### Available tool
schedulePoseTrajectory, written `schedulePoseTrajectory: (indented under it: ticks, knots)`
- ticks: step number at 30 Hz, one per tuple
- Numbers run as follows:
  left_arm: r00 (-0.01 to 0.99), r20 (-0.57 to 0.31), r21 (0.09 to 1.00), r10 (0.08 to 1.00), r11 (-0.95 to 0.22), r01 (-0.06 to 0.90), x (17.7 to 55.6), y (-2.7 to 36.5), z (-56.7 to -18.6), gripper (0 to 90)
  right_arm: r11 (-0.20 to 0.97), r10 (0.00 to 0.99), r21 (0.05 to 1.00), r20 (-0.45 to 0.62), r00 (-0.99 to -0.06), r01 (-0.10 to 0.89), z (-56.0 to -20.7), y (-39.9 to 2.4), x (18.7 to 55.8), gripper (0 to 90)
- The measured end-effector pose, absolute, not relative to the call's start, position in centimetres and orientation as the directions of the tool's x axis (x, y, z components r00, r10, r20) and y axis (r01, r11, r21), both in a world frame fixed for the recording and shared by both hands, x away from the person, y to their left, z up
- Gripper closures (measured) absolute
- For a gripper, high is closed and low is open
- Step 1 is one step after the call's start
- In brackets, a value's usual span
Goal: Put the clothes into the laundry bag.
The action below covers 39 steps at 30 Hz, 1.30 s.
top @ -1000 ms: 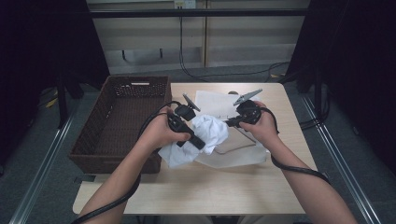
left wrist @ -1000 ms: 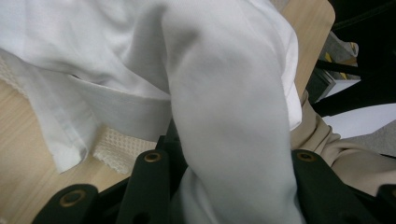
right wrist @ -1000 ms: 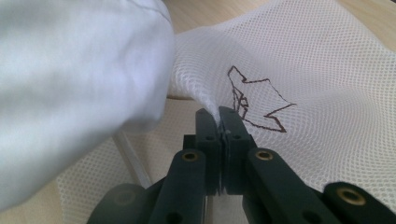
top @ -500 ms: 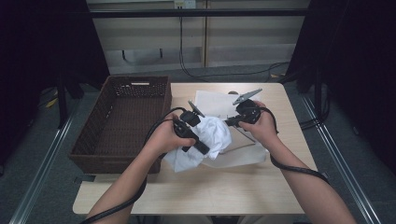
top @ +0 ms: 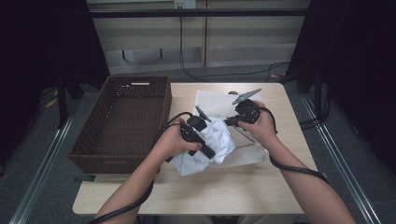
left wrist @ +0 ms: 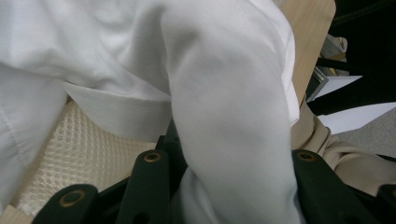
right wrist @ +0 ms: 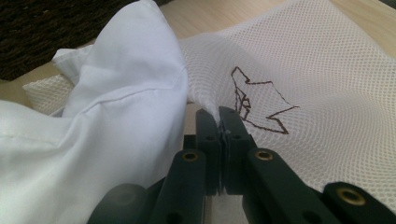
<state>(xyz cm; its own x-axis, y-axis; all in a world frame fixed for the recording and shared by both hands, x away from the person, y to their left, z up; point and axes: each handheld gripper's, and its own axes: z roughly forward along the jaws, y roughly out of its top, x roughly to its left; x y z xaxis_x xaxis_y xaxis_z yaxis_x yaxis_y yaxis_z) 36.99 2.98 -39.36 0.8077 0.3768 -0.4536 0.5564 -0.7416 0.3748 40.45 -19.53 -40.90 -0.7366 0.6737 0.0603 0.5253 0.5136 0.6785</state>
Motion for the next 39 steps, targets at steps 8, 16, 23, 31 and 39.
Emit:
schedulePoseTrajectory:
  ticks: [8,16,23,31,39]
  knots:
    - [0.814,-0.458,0.365,0.358,-0.759,0.539,36.7,2.1,-39.9,64.7,0.507,0.678,0.684,0.06,-0.733,0.524,-40.8,-19.5,40.4,88.6]
    - [0.799,-0.5,0.37,0.335,-0.752,0.546,36.3,1.4,-40.7,64.7,0.502,0.681,0.683,0.066,-0.729,0.531,-40.8,-19.6,40.5,88.6]
    - [0.808,-0.477,0.358,0.347,-0.762,0.539,36.4,1.1,-41.0,64.6,0.505,0.675,0.685,0.066,-0.735,0.525,-40.7,-19.5,40.5,88.6]
    - [0.791,-0.474,0.354,0.385,-0.74,0.572,36.8,0.8,-41.6,64.5,0.508,0.671,0.682,0.07,-0.739,0.526,-40.7,-19.2,40.2,88.6]
    - [0.775,-0.453,0.368,0.442,-0.698,0.614,37.4,0.5,-42.2,64.4,0.515,0.659,0.685,0.069,-0.749,0.516,-40.7,-19.0,40.1,88.6]
